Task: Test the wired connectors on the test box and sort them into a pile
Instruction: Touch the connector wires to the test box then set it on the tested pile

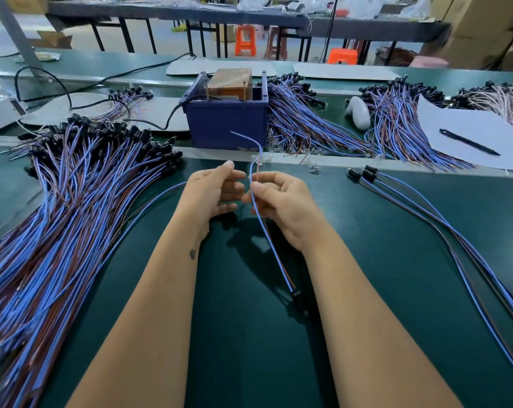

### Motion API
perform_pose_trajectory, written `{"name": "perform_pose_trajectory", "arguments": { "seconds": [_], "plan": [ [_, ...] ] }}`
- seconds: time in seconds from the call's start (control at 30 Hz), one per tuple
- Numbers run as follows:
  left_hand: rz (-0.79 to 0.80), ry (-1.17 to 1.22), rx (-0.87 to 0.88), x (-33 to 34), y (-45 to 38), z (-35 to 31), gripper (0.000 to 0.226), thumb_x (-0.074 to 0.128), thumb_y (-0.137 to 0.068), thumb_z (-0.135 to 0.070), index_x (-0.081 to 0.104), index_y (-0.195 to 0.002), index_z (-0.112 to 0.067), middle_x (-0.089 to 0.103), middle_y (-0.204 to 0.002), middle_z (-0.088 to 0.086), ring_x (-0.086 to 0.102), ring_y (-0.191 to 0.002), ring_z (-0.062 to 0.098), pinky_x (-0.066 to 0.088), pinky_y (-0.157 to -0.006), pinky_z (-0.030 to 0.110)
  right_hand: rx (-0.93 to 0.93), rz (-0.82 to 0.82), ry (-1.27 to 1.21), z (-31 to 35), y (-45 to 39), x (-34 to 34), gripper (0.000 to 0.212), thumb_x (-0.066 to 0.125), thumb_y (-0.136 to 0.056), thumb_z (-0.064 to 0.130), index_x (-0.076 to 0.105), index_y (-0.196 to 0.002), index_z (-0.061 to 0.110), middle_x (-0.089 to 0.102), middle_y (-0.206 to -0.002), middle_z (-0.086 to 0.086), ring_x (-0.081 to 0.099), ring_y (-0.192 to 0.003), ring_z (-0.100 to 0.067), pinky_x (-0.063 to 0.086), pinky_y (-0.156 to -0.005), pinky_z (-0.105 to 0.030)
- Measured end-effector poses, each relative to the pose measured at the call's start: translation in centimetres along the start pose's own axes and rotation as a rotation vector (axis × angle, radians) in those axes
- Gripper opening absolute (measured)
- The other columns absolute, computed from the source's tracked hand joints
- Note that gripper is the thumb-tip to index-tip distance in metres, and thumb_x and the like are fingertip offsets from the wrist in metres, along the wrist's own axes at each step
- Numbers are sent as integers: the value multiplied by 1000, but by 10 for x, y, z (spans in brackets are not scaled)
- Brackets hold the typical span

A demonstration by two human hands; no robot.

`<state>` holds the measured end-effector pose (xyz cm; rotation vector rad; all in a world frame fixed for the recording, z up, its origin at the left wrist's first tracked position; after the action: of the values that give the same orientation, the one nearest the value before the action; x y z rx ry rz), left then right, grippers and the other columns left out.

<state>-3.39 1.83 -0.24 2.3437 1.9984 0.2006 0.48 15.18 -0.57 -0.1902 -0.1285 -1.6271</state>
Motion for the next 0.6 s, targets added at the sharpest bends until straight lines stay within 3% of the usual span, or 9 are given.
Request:
{"name": "perform_pose_trajectory", "arguments": {
  "seconds": [0.17,0.33,0.43,0.6],
  "plan": [
    [-3,40,84,7,3,-1,24,56,-99,-24,72,-88,-11,66,-70,5,57,-47,15,50,-50,24,-37,46,146,-1,2,8,12,62,-91,-4,59,-89,7,68,-62,-3,60,-57,-15,50,-53,-21],
    [-46,80,107,3,0,-1,18,59,-97,-21,74,-92,-15,66,-73,-2,58,-64,16,47,-56,29,-17,94,229,-3,3,14,14,61,-89,-7,56,-87,5,66,-60,1,62,-51,-7,48,-50,-18],
    [-46,107,112,3,0,-1,17,59,-97,-21,74,-90,-18,67,-69,-5,58,-63,12,48,-57,26,-10,98,268,-3,3,15,17,62,-89,-6,55,-81,8,65,-55,5,61,-48,-5,48,-50,-18],
    [-83,69,165,4,0,-3,13,67,-92,-15,72,-79,-16,65,-65,-4,56,-61,13,49,-65,30,-11,61,271,-4,2,16,13,61,-93,5,59,-81,9,62,-61,-4,53,-47,-8,49,-55,-22]
  ]
}}
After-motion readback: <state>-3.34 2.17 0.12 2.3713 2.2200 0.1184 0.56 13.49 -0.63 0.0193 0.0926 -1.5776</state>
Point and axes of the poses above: each hand's wrist, its own y-axis away from the middle knuckle, its own x-axis out of the palm, z = x × y, the point moved 4 cm from there along -y, towards the middle knuckle
